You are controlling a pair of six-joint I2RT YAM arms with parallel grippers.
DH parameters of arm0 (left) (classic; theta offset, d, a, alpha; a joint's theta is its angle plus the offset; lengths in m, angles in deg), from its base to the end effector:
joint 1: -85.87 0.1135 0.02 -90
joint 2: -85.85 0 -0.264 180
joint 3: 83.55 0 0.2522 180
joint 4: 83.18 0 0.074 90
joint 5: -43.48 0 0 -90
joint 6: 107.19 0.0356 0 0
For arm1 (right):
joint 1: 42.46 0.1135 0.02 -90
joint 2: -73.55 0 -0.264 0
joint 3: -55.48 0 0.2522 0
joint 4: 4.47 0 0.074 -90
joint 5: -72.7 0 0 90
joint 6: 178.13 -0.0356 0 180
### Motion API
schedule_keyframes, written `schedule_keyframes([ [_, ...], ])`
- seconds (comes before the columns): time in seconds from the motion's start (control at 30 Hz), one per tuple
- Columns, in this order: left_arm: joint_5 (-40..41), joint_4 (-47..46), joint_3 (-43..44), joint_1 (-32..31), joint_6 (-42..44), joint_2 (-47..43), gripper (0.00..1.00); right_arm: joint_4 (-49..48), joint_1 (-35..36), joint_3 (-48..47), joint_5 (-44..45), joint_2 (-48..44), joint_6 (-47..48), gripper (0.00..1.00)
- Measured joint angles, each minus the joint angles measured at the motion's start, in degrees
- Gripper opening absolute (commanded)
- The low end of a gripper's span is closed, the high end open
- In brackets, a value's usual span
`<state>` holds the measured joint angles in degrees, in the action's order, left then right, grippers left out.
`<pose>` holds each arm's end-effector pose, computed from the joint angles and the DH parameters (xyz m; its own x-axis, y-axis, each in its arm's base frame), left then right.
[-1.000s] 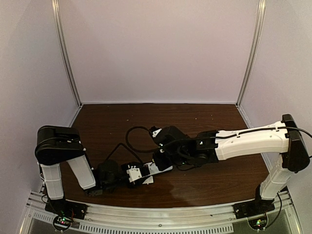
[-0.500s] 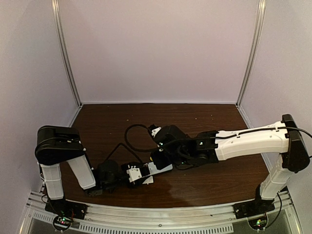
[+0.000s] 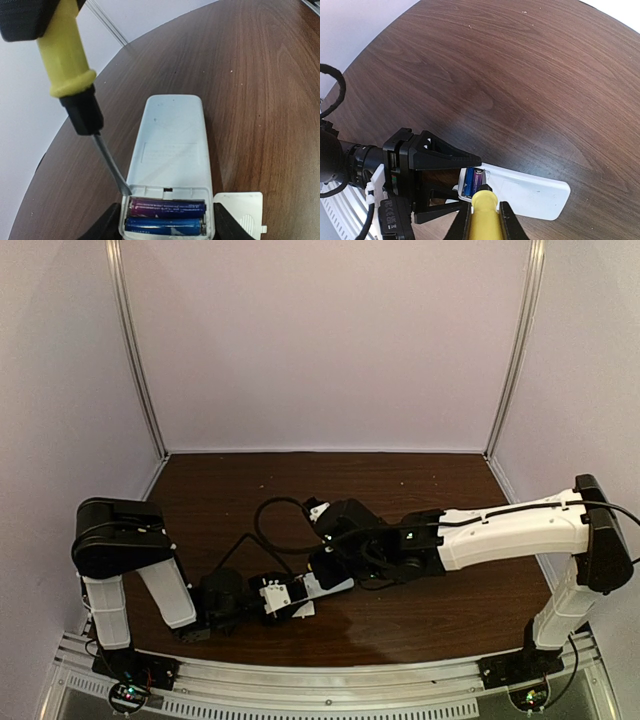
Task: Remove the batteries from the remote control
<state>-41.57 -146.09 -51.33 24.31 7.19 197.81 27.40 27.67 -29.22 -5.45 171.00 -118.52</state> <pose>0.1305 -0.2346 0.0785 0.2198 0.4577 -0.8615 0.8190 0.3932 0.4179 0.1352 0.3527 0.2432 -0.6464 -0.3320 -0.6870 -0.6303 0.7397 0.2357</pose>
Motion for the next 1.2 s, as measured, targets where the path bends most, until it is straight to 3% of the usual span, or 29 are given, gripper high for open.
schedule_keyframes([
  [1.2,0.1,0.0,0.0,0.1,-0.4,0.0,0.08,-0.2,1.3,0.0,2.0,0.5,-1.0,0.0],
])
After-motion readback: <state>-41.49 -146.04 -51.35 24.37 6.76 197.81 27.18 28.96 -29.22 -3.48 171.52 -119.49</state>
